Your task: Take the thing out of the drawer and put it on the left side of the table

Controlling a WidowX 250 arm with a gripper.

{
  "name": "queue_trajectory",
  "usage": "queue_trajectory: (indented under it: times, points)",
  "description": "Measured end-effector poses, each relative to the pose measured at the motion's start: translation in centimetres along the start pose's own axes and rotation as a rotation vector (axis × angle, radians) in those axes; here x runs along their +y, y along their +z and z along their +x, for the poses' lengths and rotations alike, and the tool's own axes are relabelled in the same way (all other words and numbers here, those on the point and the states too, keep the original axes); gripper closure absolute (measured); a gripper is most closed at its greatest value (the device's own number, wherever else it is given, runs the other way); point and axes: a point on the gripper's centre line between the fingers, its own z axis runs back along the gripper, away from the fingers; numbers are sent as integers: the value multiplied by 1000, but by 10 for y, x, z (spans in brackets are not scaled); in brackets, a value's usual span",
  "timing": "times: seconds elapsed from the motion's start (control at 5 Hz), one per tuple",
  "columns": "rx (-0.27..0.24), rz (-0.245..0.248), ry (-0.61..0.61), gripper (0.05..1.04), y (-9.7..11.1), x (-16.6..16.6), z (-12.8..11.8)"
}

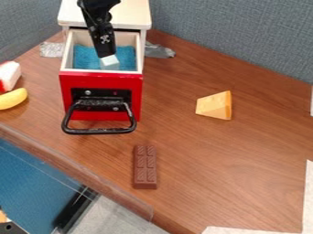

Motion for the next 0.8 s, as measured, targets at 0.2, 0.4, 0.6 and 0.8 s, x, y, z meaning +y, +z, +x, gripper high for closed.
queue_trajectory:
  times: [0.2,0.4,0.6,0.8]
  points:
    - [-10,31,17,83,-2,3,1]
    - [-16,64,14,83,-5,6,7]
    - [7,66,25,83,-15,7,5]
    - [19,72,23,83,-23,7,8]
